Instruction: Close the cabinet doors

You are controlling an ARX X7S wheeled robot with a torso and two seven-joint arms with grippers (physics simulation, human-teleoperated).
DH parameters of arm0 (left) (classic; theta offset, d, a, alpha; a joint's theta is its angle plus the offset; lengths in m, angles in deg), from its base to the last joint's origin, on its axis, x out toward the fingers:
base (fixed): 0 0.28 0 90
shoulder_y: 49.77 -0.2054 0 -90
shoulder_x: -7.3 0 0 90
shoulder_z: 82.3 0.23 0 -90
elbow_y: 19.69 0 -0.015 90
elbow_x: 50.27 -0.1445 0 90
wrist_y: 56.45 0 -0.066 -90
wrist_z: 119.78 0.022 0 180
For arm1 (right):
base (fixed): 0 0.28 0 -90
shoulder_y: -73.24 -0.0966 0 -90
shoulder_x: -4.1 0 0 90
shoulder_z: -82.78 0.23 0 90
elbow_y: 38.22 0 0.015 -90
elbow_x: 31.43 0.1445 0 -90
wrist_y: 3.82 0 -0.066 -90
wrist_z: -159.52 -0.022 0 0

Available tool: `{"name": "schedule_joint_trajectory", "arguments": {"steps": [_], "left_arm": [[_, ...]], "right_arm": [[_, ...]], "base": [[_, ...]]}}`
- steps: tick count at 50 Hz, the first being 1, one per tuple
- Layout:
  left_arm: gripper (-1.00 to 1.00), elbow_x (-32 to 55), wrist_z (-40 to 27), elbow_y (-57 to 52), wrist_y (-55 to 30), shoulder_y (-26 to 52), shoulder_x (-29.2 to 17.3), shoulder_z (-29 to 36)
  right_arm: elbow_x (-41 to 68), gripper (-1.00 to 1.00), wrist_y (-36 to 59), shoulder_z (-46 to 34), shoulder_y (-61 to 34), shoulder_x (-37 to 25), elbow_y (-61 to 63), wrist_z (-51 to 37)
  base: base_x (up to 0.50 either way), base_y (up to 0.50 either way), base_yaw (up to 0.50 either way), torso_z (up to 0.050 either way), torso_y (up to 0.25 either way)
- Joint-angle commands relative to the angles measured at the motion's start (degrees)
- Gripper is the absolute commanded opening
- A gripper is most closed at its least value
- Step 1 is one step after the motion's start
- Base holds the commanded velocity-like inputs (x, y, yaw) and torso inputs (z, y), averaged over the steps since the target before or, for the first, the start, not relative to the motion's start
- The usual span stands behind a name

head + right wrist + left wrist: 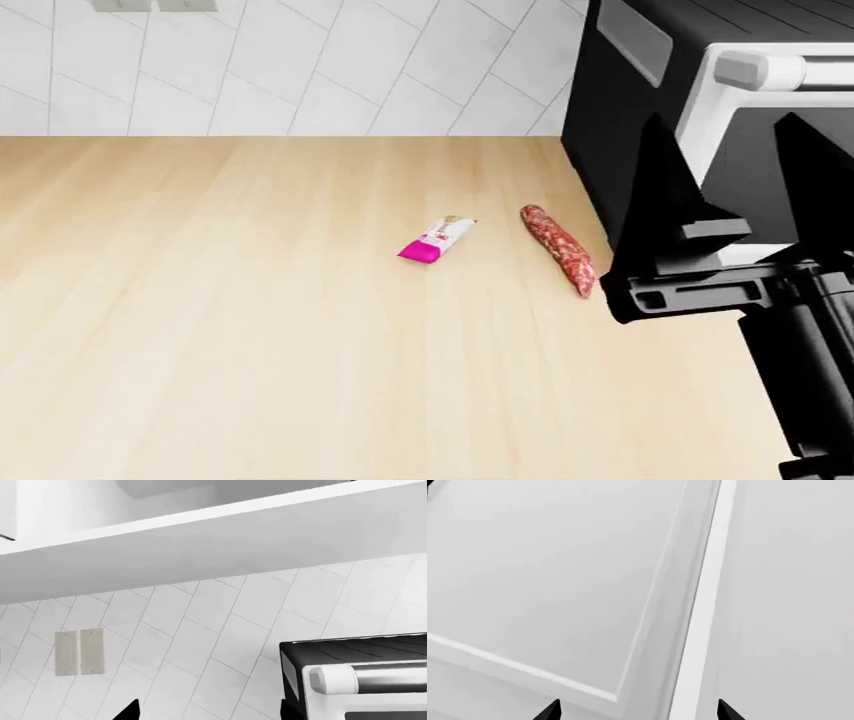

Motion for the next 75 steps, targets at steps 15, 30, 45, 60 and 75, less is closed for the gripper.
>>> {"name": "schedule_joint_trajectory", "arguments": {"steps": [15,30,45,60,75], "left_arm": [[1.0,-1.32,5.52,8.75,1.82,3.42,9.22,7.22],[1.0,-0.92,6.34,9.8,2.27,3.19,12.32,8.68],[1.0,0.05,7.11,10.42,2.38,2.9,14.94,9.8],[1.0,-0.31,8.19,13.06,3.22,4.43,18.75,11.64],[1.0,0.78,8.87,14.87,4.31,4.26,25.13,13.87]], "right_arm": [[-4.66,1.0,-42.53,-76.6,-59.32,-34.3,0.67,-13.48],[-5.23,1.0,-48.93,-121.14,-104.23,-36.12,0.67,-15.0],[-5.62,1.0,-48.64,-120.96,-104.23,-36.94,0.67,-14.13],[-6.3,1.0,-49.06,-121.42,-104.24,-37.07,0.67,-13.91],[-7.32,1.0,-49.78,-122.31,-104.22,-38.96,0.67,-12.12]], "base": [[0.0,0.0,0.0,0.001,0.0],[0.0,0.0,0.0,0.001,0.0],[0.0,0.0,0.0,0.0,0.0],[0.0,0.0,0.0,0.0,0.0],[0.0,0.0,0.0,0.0,0.0]]}}
